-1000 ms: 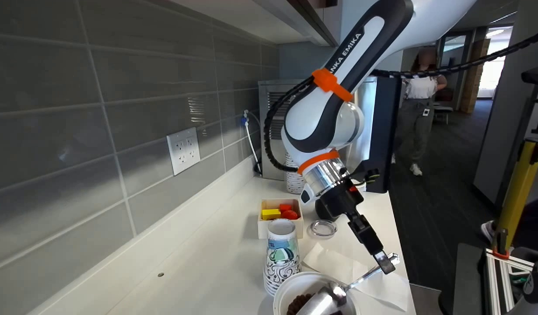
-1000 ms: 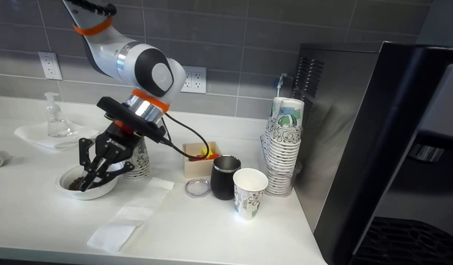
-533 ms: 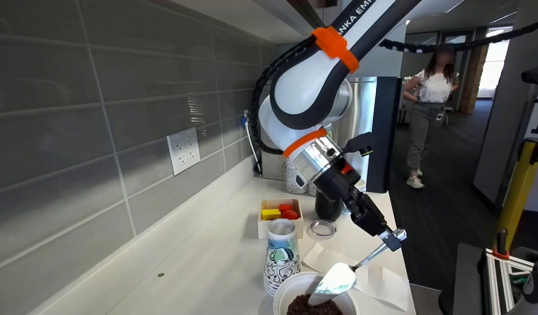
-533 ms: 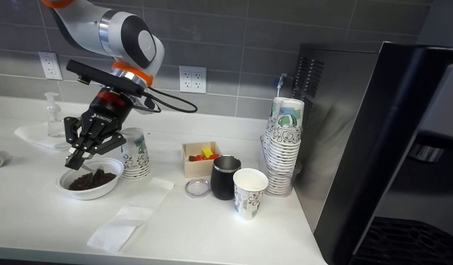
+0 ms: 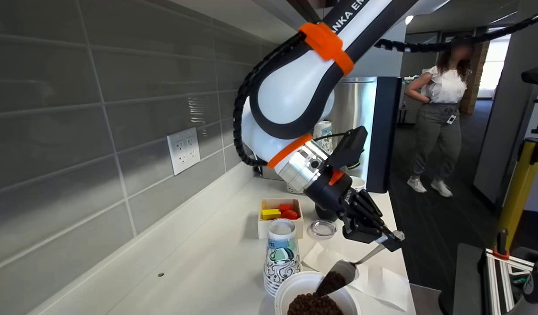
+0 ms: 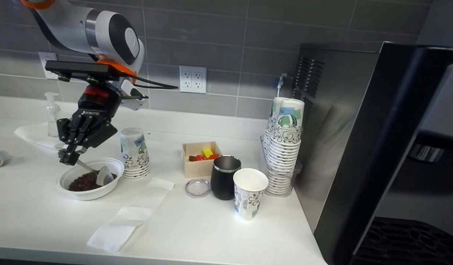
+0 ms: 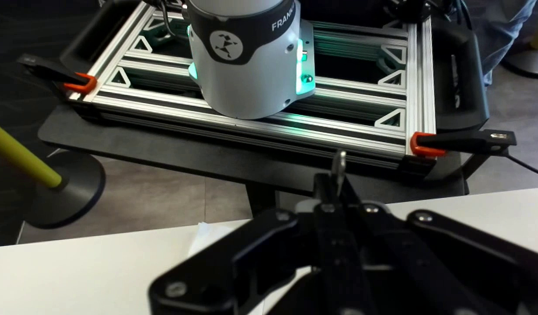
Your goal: Stir in the bowl
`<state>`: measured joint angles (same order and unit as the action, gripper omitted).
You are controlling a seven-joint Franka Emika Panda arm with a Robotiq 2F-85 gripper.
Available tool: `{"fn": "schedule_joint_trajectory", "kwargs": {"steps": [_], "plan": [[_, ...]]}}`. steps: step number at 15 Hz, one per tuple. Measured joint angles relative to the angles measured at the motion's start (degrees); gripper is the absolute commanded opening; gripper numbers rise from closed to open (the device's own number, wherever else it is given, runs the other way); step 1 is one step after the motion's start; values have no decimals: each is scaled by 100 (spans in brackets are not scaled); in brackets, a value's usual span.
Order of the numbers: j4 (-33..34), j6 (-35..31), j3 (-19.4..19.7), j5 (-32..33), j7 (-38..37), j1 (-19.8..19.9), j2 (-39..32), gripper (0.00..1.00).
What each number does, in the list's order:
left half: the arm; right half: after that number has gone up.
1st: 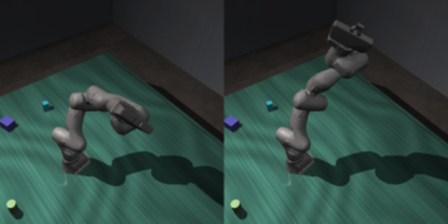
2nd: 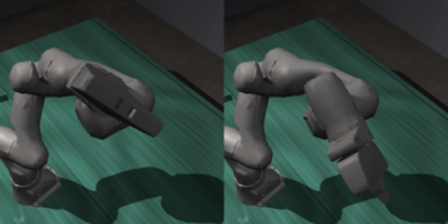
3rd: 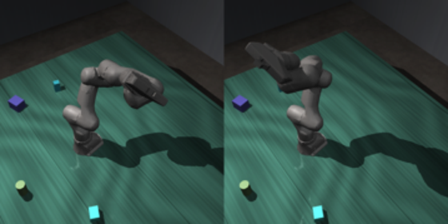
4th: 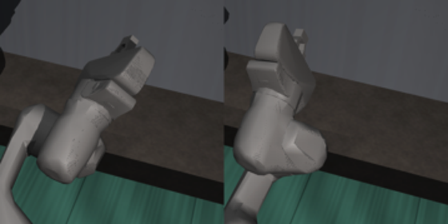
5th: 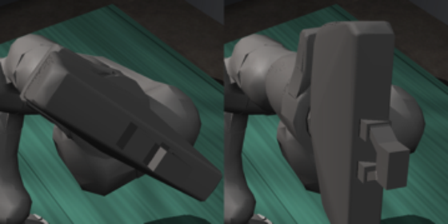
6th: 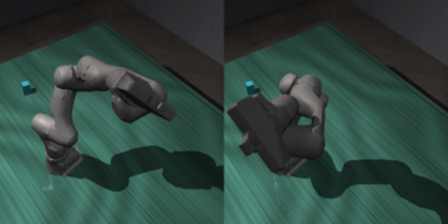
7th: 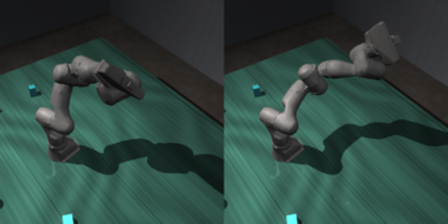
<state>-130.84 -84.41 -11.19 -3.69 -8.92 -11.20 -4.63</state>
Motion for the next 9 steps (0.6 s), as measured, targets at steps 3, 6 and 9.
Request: {"fn": "schedule_joint_trajectory", "kwargs": {"steps": [3,6,9], "plan": [[166,222,-61,32,-109,-93,-166,1],[326,381,-117,35,63,-167,-295,1],[456,445,-181,43,506,-193,-362,1]]}}
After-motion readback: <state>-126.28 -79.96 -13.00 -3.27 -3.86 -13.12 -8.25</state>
